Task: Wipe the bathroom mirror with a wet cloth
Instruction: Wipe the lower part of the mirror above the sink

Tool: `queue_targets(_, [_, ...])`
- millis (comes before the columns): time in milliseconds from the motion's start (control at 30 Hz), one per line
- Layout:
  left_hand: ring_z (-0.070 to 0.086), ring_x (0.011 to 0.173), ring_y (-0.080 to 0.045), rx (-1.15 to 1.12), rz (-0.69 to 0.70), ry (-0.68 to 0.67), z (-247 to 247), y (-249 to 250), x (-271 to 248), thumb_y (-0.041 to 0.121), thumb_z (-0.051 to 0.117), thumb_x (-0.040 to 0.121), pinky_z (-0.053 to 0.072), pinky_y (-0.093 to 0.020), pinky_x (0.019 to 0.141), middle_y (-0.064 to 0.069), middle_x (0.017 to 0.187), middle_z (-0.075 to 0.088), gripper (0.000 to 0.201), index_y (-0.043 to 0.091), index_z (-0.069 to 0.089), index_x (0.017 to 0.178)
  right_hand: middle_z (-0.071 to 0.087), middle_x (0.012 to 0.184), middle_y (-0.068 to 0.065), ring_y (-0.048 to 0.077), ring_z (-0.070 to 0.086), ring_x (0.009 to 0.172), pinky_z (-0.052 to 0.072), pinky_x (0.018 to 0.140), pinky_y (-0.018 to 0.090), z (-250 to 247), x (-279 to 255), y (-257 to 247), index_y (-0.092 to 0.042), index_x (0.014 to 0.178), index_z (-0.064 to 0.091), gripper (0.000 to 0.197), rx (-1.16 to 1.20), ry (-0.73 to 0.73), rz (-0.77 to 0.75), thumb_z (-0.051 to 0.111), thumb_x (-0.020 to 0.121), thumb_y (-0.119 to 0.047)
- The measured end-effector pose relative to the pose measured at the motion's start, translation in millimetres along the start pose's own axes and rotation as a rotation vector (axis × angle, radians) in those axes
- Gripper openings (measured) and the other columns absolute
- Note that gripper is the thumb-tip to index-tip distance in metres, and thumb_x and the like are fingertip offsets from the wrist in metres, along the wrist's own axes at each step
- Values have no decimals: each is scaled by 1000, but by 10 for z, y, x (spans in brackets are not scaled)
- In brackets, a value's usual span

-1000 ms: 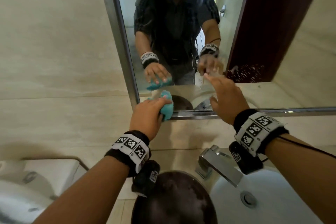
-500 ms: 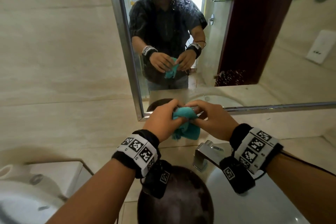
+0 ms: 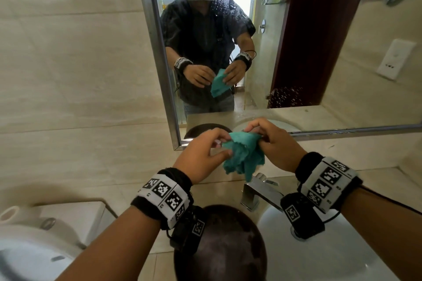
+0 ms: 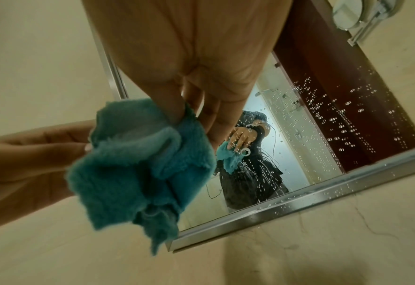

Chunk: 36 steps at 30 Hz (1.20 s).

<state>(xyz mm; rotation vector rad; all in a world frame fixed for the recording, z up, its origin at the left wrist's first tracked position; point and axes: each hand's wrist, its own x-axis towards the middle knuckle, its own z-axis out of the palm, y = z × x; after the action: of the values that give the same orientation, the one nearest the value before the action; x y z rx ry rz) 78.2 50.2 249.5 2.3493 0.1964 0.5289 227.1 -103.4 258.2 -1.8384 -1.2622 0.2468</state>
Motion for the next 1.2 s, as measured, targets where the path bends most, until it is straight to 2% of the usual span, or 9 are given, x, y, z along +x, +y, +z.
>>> queue_targets(133, [51,111,-5,-67,-93,-49,35,32,-6,27,67,85,39,-7,72,12,127,50,52,33,40,128,67,92,11,25,66,84,57,68,38,2,6,-13,-21,96,45,27,153,-48,23,42,91,5])
queue_targets(233, [53,106,-3,-146,-140,-72,62,67,10,20,69,83,46,-9,66,13,119,51,69,36,28,136,67,89,9,24,65,81,55,66,37,-15,10,-23,-20,93,44,28,217,-141,48,39,91,8])
queue_targets(400, [58,83,3,-144,-148,-112,70,40,14,24,66,86,45,-5,65,8,101,61,33,22,54,117,61,102,9,25,60,93,53,73,32,-27,-2,-52,-22,90,54,24,188,-148,54,43,92,-1])
queue_targets(567, [60,81,2,-119,-165,-85,83,18,14,34,65,86,49,-9,63,6,96,62,32,17,58,111,55,108,0,15,59,94,53,66,23,7,-14,-88,-25,111,56,30,136,-241,222,52,90,-45])
queue_targets(667, [63,84,-9,-128,-171,-108,52,12,32,37,64,86,55,-19,69,1,96,64,29,16,59,106,59,105,0,12,62,91,55,63,21,30,-17,-89,-23,112,56,33,32,-169,146,67,82,-30])
queue_targets(767, [62,85,-27,-205,-202,-131,-31,-30,28,32,63,88,53,-34,77,-13,89,62,19,14,59,91,62,103,5,16,62,93,58,71,31,-9,7,-55,-19,107,61,24,53,-104,151,63,85,-10])
queue_targets(933, [58,88,-17,-115,-219,-93,-104,-118,43,28,57,92,49,-29,80,-1,95,58,11,20,55,85,66,99,6,19,64,95,56,80,30,-68,-3,-21,-19,100,63,38,141,-118,251,50,82,11])
queue_targets(1067, [60,82,-17,-163,-296,-66,-56,-118,44,27,50,96,50,-31,73,0,88,62,4,24,47,95,65,94,10,18,62,79,52,66,26,-33,-16,-73,-16,107,58,34,256,-170,311,40,89,6])
queue_targets(1200, [59,79,-12,-134,-308,-11,21,-112,56,24,46,98,43,-21,63,2,89,60,10,25,40,105,62,97,13,24,59,82,48,70,33,-3,-1,-117,-30,105,55,26,185,-212,375,42,92,-11])
